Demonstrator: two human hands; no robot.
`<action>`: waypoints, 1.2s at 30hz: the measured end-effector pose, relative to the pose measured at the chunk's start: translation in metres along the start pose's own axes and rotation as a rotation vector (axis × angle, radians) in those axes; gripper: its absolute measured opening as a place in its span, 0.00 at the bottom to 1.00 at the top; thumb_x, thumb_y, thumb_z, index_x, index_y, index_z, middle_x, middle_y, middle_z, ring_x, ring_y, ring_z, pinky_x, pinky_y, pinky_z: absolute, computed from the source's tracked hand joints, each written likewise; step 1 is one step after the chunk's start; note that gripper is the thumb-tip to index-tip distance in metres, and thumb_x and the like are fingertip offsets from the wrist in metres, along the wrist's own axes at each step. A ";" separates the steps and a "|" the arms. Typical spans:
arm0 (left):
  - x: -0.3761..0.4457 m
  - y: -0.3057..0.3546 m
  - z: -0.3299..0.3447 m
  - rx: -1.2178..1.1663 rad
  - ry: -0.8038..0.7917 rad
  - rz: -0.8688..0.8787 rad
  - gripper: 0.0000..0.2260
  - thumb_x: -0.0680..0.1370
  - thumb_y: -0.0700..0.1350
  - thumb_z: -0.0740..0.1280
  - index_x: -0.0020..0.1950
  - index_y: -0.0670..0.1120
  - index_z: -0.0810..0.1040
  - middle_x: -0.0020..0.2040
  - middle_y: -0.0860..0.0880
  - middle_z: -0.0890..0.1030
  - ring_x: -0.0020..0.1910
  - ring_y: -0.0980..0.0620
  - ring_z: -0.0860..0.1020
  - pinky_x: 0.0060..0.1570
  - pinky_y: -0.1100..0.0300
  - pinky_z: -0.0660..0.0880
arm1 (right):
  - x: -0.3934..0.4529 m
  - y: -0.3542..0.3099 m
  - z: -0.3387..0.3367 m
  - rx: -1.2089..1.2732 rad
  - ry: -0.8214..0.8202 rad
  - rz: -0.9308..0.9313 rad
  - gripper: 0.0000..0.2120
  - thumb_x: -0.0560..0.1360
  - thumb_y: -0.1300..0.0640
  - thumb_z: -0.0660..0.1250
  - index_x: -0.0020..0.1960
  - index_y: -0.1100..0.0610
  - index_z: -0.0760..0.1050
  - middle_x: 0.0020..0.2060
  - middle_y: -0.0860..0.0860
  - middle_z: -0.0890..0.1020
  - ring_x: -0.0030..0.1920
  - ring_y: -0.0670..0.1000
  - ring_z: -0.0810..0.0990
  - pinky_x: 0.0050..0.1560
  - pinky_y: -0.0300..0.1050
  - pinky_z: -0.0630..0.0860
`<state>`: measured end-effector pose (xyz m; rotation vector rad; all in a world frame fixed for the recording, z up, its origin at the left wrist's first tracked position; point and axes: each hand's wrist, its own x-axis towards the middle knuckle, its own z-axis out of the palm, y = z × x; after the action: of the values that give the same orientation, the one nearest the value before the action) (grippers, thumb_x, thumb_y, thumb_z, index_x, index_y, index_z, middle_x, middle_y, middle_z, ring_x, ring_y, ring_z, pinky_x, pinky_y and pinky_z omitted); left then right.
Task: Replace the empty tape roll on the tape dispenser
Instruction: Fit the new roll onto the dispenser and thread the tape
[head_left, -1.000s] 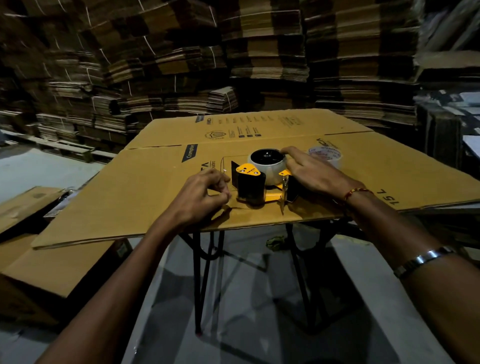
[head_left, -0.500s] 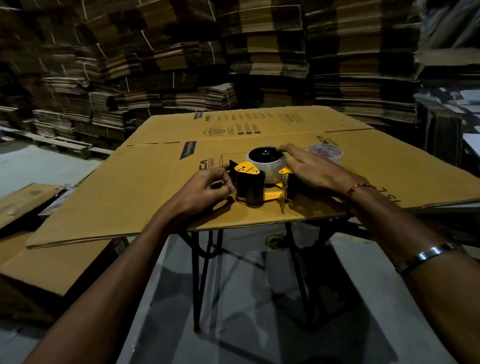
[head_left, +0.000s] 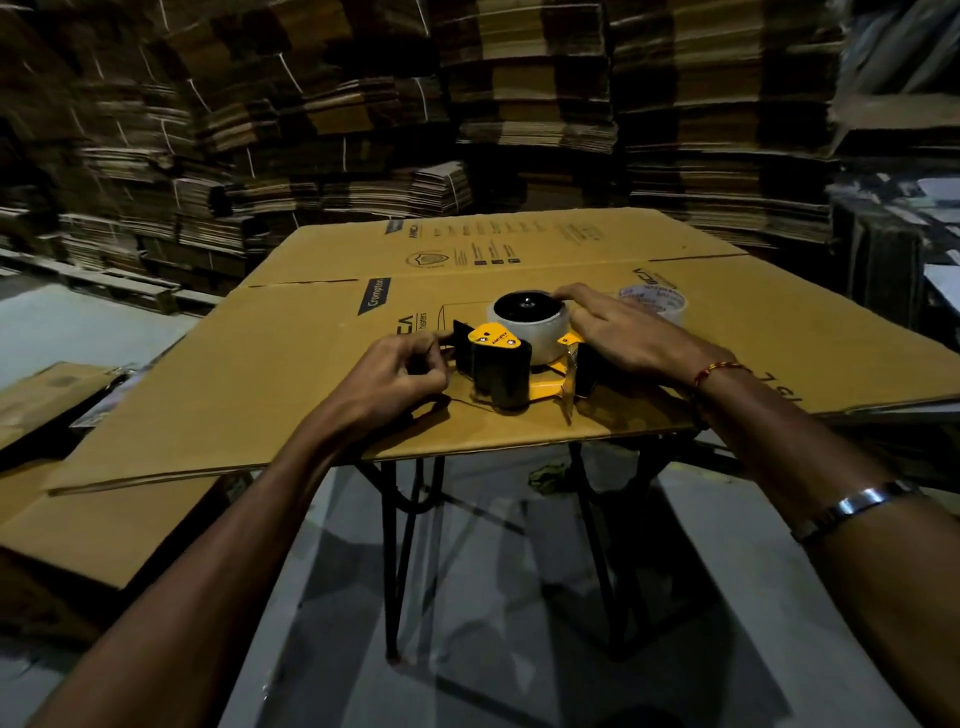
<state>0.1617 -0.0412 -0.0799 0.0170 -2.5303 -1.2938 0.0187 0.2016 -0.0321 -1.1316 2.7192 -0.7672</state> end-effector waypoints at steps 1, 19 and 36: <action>-0.001 0.000 0.000 0.001 0.004 0.006 0.02 0.75 0.34 0.68 0.42 0.38 0.78 0.55 0.61 0.77 0.69 0.59 0.69 0.59 0.54 0.74 | 0.000 0.000 0.000 0.002 -0.001 -0.001 0.21 0.86 0.48 0.48 0.78 0.46 0.59 0.76 0.58 0.68 0.71 0.59 0.70 0.65 0.54 0.70; 0.012 -0.003 0.011 0.050 0.088 0.058 0.06 0.75 0.37 0.69 0.39 0.46 0.81 0.54 0.49 0.80 0.55 0.52 0.79 0.55 0.52 0.78 | -0.003 0.001 -0.003 -0.015 -0.022 -0.034 0.21 0.86 0.49 0.48 0.78 0.47 0.61 0.76 0.57 0.67 0.73 0.60 0.68 0.68 0.56 0.68; 0.010 -0.002 0.014 0.103 0.133 0.058 0.04 0.76 0.35 0.68 0.42 0.39 0.80 0.56 0.47 0.80 0.56 0.51 0.78 0.52 0.60 0.74 | -0.026 0.011 -0.020 0.019 -0.206 -0.232 0.20 0.79 0.49 0.66 0.70 0.40 0.70 0.70 0.42 0.69 0.68 0.46 0.70 0.65 0.48 0.68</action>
<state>0.1482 -0.0328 -0.0859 0.0493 -2.4626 -1.1016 0.0256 0.2341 -0.0229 -1.4515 2.4367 -0.6592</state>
